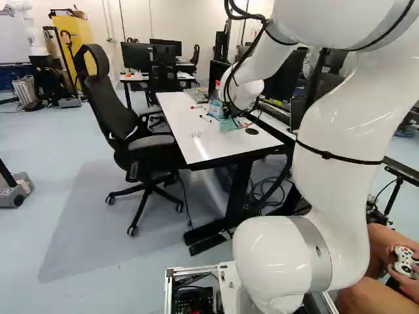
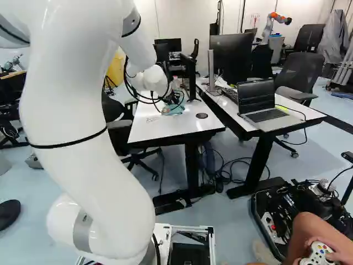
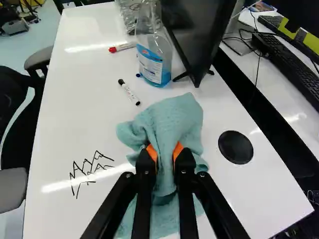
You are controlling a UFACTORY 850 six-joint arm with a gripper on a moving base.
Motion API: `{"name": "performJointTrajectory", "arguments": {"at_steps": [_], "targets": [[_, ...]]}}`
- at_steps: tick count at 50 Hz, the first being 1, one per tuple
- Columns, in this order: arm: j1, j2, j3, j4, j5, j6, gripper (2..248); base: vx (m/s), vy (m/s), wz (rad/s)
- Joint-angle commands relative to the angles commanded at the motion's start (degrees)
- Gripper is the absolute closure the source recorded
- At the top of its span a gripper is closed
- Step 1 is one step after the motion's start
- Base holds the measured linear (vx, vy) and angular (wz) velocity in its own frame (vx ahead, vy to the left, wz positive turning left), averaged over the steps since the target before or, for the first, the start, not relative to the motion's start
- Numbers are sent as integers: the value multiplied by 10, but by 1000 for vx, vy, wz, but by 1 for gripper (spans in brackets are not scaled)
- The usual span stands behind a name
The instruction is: Clean the table with the green towel
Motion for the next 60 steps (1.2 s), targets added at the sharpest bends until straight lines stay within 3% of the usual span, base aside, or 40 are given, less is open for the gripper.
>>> {"name": "performJointTrajectory", "arguments": {"at_steps": [17, 60], "targets": [[24, -16, -19, 0, -6, 0, 197, 0, 0, 0], [49, -77, -62, 0, 8, 0, 197, 0, 0, 0]]}}
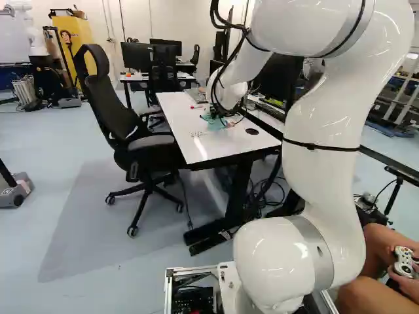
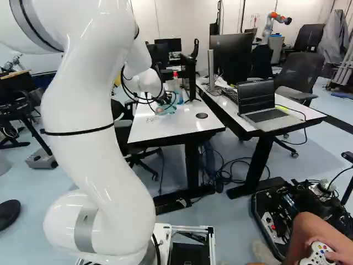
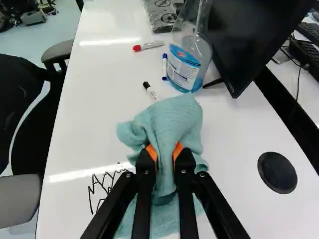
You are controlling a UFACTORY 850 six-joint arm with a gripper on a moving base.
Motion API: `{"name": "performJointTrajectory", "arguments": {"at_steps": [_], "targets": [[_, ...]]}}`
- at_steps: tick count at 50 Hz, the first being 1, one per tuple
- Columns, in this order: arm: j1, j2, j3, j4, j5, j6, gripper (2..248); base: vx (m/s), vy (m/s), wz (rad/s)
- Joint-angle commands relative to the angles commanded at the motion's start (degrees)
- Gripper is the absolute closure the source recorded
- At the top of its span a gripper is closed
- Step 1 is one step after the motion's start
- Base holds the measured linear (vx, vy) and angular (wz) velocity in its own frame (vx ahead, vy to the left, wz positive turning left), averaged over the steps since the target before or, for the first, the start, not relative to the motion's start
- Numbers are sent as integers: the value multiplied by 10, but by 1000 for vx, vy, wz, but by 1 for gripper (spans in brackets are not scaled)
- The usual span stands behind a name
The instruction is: Clean the table with the green towel
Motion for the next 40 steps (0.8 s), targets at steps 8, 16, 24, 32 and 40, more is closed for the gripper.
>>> {"name": "performJointTrajectory", "arguments": {"at_steps": [8, 16, 24, 32, 40], "targets": [[4, -11, -2, 0, 8, 0, 197, 0, 0, 0], [7, -22, -4, 0, 18, 0, 197, 0, 0, 0], [9, -33, -6, 0, 28, 0, 197, 0, 0, 0], [9, -44, -8, 0, 33, 0, 197, 0, 0, 0], [9, -54, -10, 0, 35, 0, 197, 0, 0, 0]]}}
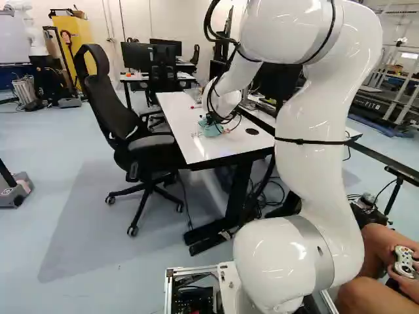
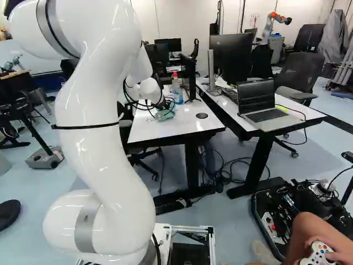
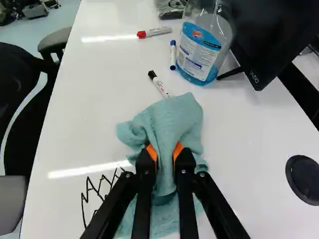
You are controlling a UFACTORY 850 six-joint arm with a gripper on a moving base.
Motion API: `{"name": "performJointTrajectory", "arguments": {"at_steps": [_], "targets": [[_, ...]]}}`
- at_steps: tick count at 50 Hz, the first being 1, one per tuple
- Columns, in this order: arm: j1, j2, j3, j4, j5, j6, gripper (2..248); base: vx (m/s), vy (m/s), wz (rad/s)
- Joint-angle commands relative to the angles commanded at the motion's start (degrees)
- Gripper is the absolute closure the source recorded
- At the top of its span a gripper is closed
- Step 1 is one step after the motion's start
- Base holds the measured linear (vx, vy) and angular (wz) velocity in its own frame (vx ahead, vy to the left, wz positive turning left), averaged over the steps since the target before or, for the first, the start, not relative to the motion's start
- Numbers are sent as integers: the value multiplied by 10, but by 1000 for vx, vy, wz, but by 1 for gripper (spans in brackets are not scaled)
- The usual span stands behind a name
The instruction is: Clean the table with the green towel
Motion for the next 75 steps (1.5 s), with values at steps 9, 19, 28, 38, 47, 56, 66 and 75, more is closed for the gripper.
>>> {"name": "performJointTrajectory", "arguments": {"at_steps": [9, 19, 28, 38, 47, 56, 66, 75], "targets": [[0, 0, 0, 0, 0, 0, 197, 0, 0, 0], [0, 0, 0, 0, 0, 0, 197, 0, 0, 0], [0, 0, 0, 0, -2, 0, 197, 0, 0, 0], [0, 0, 0, 0, -7, 0, 197, 0, 0, 0], [0, 0, 0, 0, -12, 0, 197, 0, 0, 0], [0, 0, 0, 0, -17, 0, 197, 0, 0, 0], [0, 0, 0, 0, -22, 0, 197, 0, 0, 0], [0, 0, 0, 0, -27, 0, 197, 0, 0, 0]]}}
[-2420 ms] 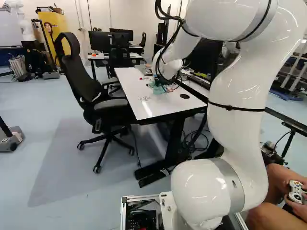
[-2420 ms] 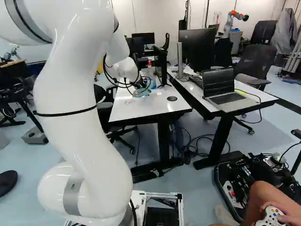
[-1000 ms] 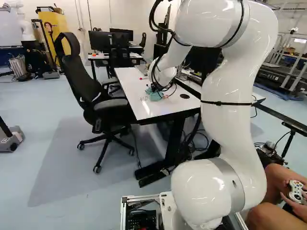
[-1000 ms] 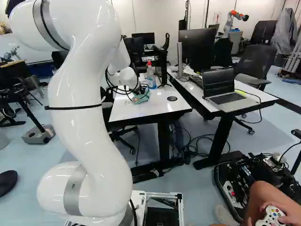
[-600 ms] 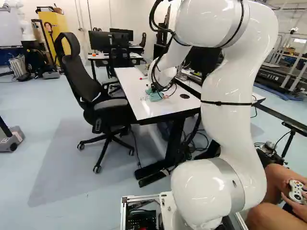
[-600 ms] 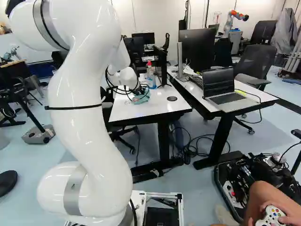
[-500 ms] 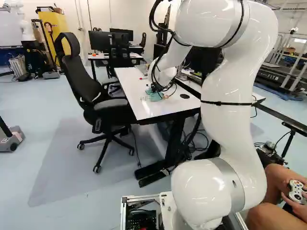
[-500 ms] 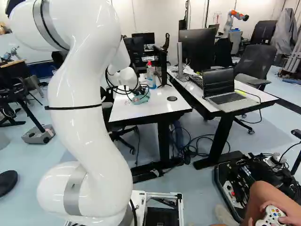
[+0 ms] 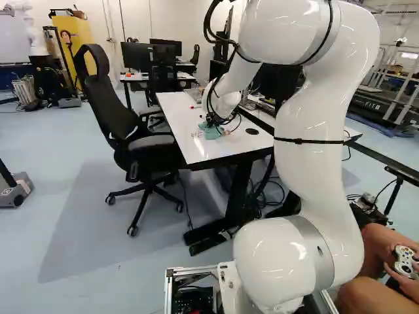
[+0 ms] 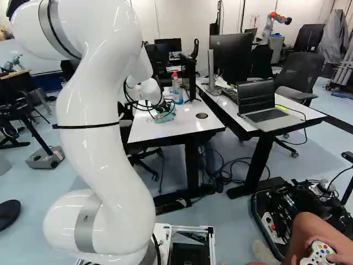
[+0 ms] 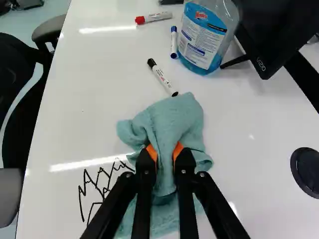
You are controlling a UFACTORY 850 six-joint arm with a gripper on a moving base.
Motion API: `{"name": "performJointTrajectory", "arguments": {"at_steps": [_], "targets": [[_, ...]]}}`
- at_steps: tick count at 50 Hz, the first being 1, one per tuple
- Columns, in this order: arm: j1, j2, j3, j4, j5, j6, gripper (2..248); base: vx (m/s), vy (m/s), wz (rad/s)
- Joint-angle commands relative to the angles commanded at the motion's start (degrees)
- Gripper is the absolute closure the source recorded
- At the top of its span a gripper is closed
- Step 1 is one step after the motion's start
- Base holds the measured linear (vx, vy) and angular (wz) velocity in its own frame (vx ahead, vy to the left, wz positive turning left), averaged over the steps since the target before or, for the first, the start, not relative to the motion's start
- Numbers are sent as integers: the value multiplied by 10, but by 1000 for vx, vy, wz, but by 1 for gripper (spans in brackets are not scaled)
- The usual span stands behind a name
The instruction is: Clean the table with the green towel
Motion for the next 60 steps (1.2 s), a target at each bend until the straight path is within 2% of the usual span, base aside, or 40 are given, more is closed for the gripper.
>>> {"name": "performJointTrajectory", "arguments": {"at_steps": [60], "targets": [[0, 0, 0, 0, -27, 0, 197, 0, 0, 0]]}}
